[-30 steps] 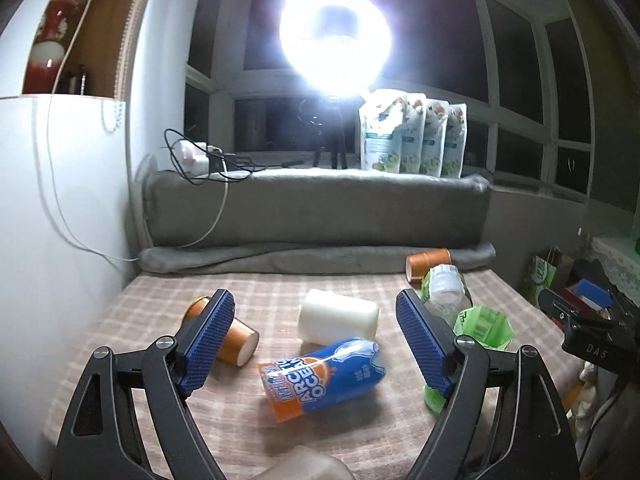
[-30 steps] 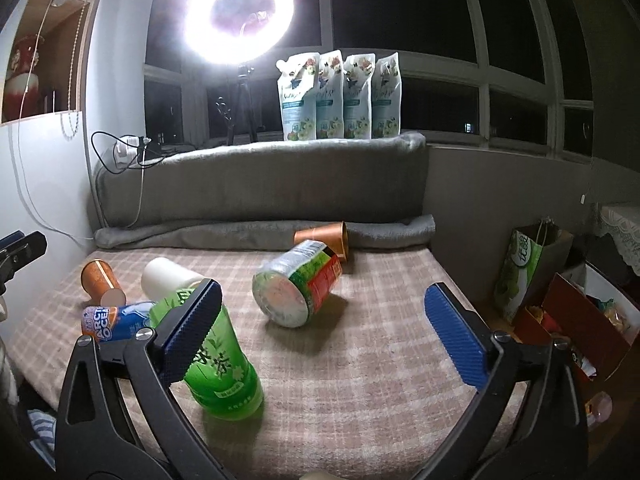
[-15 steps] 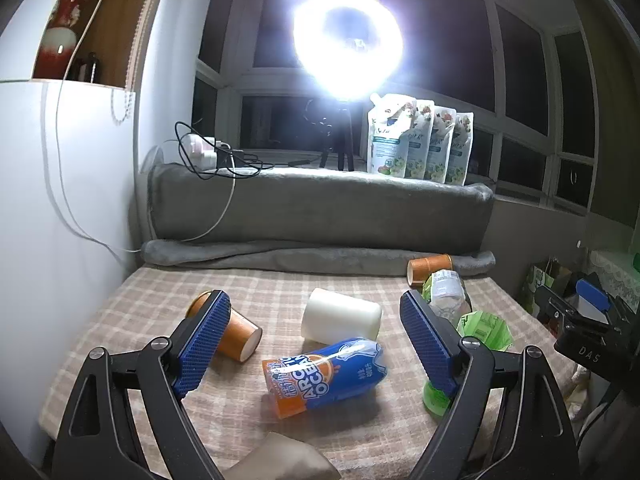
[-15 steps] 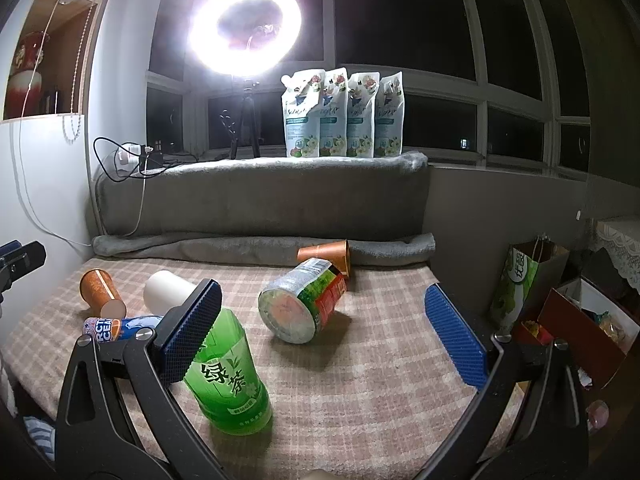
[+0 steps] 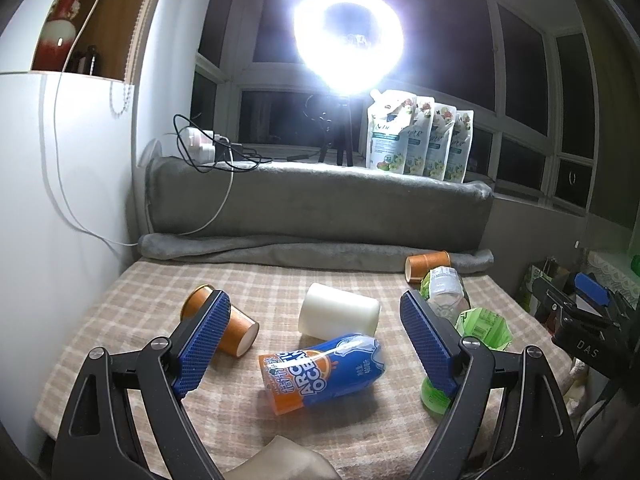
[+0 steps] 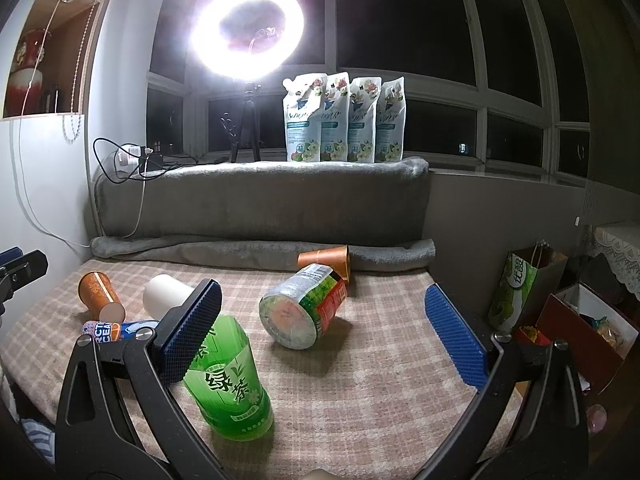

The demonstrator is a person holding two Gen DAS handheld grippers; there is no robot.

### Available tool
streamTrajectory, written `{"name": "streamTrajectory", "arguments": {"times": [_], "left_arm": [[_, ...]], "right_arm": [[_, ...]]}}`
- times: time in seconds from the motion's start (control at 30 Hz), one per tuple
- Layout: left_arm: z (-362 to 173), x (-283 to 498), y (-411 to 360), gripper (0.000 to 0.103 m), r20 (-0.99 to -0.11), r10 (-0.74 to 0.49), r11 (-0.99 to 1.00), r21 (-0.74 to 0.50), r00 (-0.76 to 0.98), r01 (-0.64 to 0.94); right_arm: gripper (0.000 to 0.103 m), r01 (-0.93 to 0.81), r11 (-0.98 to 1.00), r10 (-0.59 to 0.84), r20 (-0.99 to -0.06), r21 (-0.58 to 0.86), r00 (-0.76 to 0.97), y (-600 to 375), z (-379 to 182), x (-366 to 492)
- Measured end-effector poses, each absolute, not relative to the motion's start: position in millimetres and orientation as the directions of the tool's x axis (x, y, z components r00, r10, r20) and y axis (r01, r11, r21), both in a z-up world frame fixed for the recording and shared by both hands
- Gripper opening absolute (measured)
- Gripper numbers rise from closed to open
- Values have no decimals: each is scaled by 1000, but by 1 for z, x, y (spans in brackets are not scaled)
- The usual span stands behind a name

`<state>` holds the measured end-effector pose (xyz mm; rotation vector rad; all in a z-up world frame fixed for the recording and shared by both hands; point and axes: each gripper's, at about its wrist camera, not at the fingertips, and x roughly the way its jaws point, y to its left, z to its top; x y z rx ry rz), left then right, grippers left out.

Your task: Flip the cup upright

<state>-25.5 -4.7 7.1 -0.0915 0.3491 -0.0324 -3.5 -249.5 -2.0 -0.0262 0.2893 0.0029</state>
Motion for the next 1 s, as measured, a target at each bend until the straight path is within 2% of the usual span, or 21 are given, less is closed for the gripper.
{"name": "streamTrajectory", "arguments": {"times": [1.0], "left_arm": [[10, -26, -3, 87, -325, -42, 995, -96, 945, 11]], "right_arm": [[103, -11, 1000, 4, -292, -22, 956, -250, -3, -2]]}}
